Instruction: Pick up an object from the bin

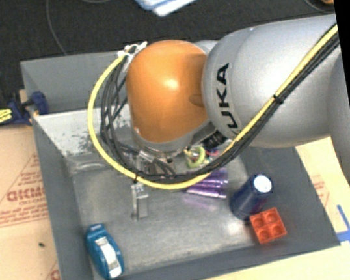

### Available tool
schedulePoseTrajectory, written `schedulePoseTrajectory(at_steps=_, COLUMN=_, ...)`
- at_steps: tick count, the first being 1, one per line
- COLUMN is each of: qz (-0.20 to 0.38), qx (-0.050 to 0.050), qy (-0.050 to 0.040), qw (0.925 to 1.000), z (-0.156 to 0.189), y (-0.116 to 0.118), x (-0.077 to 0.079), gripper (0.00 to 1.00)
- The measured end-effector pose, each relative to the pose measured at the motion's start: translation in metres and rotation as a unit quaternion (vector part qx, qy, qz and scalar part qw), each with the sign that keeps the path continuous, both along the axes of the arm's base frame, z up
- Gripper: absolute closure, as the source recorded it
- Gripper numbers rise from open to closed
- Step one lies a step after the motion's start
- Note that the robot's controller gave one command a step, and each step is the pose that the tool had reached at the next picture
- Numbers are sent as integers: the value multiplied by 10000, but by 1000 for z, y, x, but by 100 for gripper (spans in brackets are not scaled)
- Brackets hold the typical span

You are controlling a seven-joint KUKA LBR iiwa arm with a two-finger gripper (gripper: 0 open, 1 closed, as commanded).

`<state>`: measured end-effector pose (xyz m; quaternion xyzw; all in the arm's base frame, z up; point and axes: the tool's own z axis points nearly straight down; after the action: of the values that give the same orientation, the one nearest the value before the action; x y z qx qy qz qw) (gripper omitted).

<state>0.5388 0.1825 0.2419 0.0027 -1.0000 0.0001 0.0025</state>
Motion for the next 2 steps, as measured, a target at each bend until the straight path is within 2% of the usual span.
schedulePoseTrajectory(at_steps=1, qz=-27, qx=10, qy=-42, qw=10000, z=5, y=-1, x=2, gripper=0)
schedulePoseTrajectory(at_steps=2, qz=-138, qx=-11, qy=22, qw=9999, z=-84, y=-38, x=2, gripper=0)
